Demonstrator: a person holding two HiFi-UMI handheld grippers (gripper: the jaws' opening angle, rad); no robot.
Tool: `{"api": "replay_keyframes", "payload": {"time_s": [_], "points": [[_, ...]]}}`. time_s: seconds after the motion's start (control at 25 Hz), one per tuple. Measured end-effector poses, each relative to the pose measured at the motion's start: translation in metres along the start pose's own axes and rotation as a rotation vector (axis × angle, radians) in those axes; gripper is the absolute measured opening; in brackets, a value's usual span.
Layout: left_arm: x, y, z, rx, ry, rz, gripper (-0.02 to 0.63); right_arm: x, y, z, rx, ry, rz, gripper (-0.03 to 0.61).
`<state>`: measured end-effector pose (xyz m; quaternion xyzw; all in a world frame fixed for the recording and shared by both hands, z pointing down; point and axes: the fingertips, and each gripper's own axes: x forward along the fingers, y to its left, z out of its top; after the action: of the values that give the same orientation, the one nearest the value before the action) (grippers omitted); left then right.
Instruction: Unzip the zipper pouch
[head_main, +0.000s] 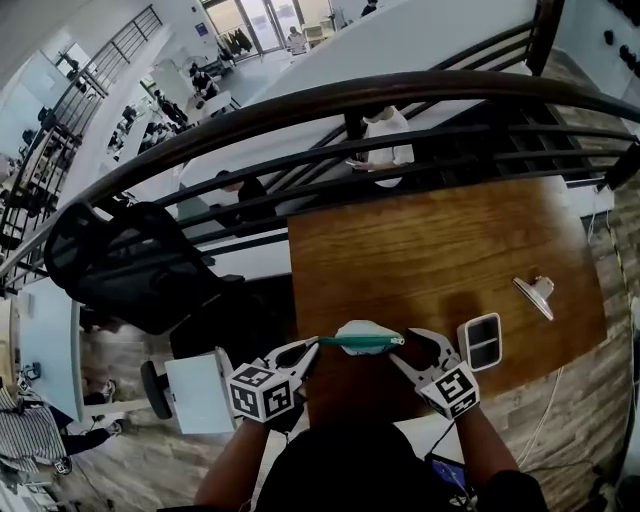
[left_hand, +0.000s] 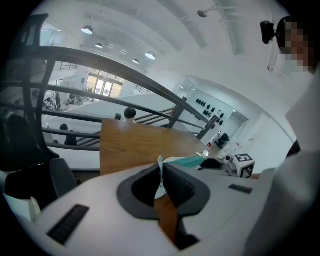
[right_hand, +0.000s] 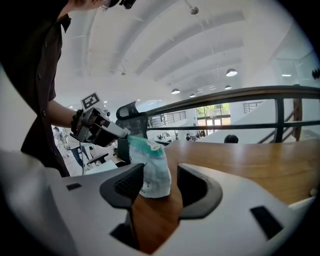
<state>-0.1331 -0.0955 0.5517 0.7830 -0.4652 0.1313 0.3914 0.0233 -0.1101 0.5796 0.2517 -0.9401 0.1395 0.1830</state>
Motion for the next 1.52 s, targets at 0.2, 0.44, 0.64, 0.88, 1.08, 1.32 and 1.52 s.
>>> {"api": "replay_keyframes", "payload": {"time_s": [0.2,0.44,0.64,0.88,1.08,1.32,1.52], "points": [[-0.009,0.013,-0.005,-0.027,-0.001,0.051,0.025,0.016,0.007,0.006,-0.044,0.024,0.055,0.208],[-0.017,0.025,-0.001,-0.047,-0.029,0.091,0.025,0.023,0.021,0.019,-0.112,0.012,0.083,0.064],[-0.021,0.024,0.007,-0.029,-0.06,0.085,0.026,0.013,0.032,0.028,-0.132,-0.026,0.088,0.022],[-0.02,0.006,0.018,0.012,-0.087,0.056,0.028,-0.011,0.033,0.044,-0.109,-0.062,0.048,0.008],[-0.024,-0.009,0.015,0.005,-0.094,0.005,0.055,-0.03,0.032,0.048,-0.108,-0.079,-0.002,0.006],[-0.038,-0.006,0.01,-0.062,-0.12,-0.012,0.117,-0.048,0.036,0.051,-0.104,-0.077,-0.047,0.005],[-0.04,-0.028,0.014,-0.043,-0.135,-0.08,0.12,-0.053,0.042,0.048,-0.119,-0.076,-0.06,0.005]]}}
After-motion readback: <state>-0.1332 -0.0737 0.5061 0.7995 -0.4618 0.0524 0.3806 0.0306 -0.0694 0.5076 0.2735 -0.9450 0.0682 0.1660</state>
